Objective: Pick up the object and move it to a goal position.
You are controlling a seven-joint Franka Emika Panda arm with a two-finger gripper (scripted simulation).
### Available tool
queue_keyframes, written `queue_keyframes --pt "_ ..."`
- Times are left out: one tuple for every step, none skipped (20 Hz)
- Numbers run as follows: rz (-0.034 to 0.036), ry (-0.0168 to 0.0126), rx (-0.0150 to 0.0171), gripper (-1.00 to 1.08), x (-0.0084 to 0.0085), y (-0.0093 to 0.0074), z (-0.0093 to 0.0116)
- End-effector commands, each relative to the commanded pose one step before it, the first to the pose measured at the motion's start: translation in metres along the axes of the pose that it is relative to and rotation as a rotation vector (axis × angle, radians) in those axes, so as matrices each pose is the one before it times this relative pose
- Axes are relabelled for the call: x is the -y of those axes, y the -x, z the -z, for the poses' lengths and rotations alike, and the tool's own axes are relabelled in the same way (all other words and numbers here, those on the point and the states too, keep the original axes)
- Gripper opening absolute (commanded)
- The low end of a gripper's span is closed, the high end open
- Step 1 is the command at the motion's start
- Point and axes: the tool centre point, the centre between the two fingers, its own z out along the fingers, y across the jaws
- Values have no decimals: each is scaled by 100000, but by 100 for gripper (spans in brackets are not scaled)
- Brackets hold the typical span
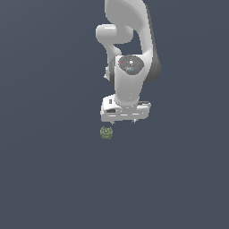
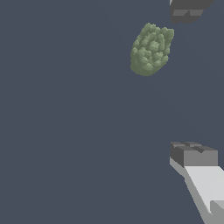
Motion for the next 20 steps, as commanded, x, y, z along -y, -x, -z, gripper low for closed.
queue_keyframes --pt "471 0 4 100 -28 8 -28" --pt "458 5 -4 100 -29 4 -25" --pt "574 8 -5 100 -41 5 -32" --pt "690 11 -7 100 -51 7 -40" --pt "811 13 -8 100 -58 8 -46" --pt "908 15 -9 100 -68 10 -52" --pt "1001 16 -9 100 -73 11 -57" --pt "1092 16 -10 100 -79 14 -62" --pt "1214 17 -11 100 -86 16 -69" --pt "1321 17 -12 100 -91 19 -75" --pt "1415 18 -13 100 -98 22 -80" --pt "1530 20 -14 100 -105 26 -86" --pt "1646 21 -15 100 -112 29 -93" --pt "1758 22 -16 100 -120 34 -99" --pt "1873 22 -17 100 -127 39 -105" --pt "1989 22 -19 100 -133 44 -111" --pt "2111 23 -20 100 -139 50 -118" --pt "2233 23 -22 100 -145 56 -124" --pt "2356 23 -23 100 -150 63 -131" --pt "2427 23 -25 100 -153 70 -134"
